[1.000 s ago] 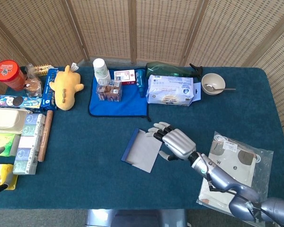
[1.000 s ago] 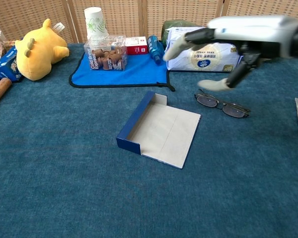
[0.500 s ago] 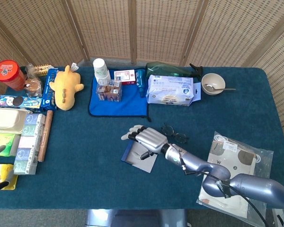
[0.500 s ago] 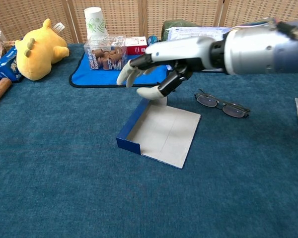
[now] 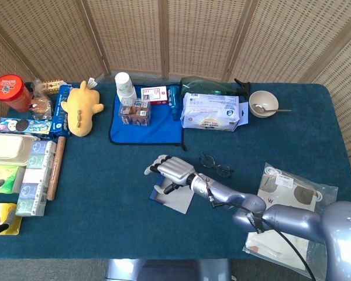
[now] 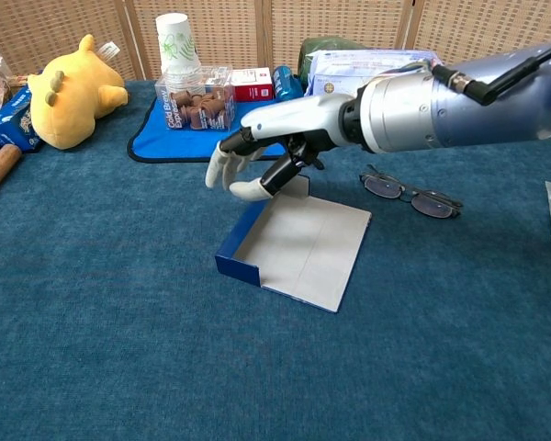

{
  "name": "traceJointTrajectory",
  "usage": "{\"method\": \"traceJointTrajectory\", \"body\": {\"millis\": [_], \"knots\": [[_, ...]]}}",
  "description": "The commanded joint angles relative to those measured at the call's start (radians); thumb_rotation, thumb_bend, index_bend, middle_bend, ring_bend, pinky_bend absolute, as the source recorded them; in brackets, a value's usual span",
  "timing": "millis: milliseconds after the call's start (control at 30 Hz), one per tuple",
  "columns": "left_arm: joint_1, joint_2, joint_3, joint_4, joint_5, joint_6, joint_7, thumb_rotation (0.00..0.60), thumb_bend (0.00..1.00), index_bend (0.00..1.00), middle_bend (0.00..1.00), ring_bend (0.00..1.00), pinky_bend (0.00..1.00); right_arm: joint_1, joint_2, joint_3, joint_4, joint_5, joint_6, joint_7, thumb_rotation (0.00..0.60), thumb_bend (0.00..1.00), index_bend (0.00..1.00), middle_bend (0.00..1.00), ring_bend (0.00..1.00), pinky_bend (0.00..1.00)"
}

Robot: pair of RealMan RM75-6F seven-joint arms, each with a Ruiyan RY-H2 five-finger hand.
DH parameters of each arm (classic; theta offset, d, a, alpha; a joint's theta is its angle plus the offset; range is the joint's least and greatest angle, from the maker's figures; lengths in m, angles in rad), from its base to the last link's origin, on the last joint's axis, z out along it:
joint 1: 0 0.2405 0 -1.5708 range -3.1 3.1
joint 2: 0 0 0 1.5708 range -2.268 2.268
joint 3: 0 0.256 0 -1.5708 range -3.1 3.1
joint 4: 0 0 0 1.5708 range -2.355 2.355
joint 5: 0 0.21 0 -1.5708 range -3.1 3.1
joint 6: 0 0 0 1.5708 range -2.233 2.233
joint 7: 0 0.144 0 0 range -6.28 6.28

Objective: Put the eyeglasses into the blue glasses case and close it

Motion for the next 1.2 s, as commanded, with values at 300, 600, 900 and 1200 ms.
{"method": "traceJointTrajectory", "body": {"millis": [300, 600, 900, 1200], "knots": [[0.007, -0.001, 0.009, 0.012, 0.005, 0.011, -0.022, 0.6, 0.3, 0.16, 0.1, 0.0, 0.0, 0.024, -0.029, -0.05, 0.074, 0.061, -0.013, -0.074, 0.233, 0.5, 0.25, 0.29, 0.18, 0.12], [0.004, -0.003, 0.01, 0.016, 0.013, 0.012, -0.031, 0.6, 0.3, 0.16, 0.1, 0.0, 0.0, 0.009, -0.002, -0.103, 0.047, 0.116, 0.022, -0.197, 0.23, 0.5, 0.29, 0.31, 0.21, 0.12], [-0.002, -0.007, 0.01, 0.021, 0.02, 0.01, -0.034, 0.6, 0.29, 0.16, 0.1, 0.0, 0.0, -0.021, 0.064, -0.155, -0.054, 0.216, 0.072, -0.313, 0.209, 0.5, 0.29, 0.32, 0.21, 0.12], [-0.006, -0.007, 0.009, 0.021, 0.025, 0.012, -0.034, 0.6, 0.29, 0.16, 0.1, 0.0, 0.0, -0.034, 0.115, -0.191, -0.138, 0.288, 0.12, -0.399, 0.195, 0.5, 0.3, 0.33, 0.22, 0.12]]}}
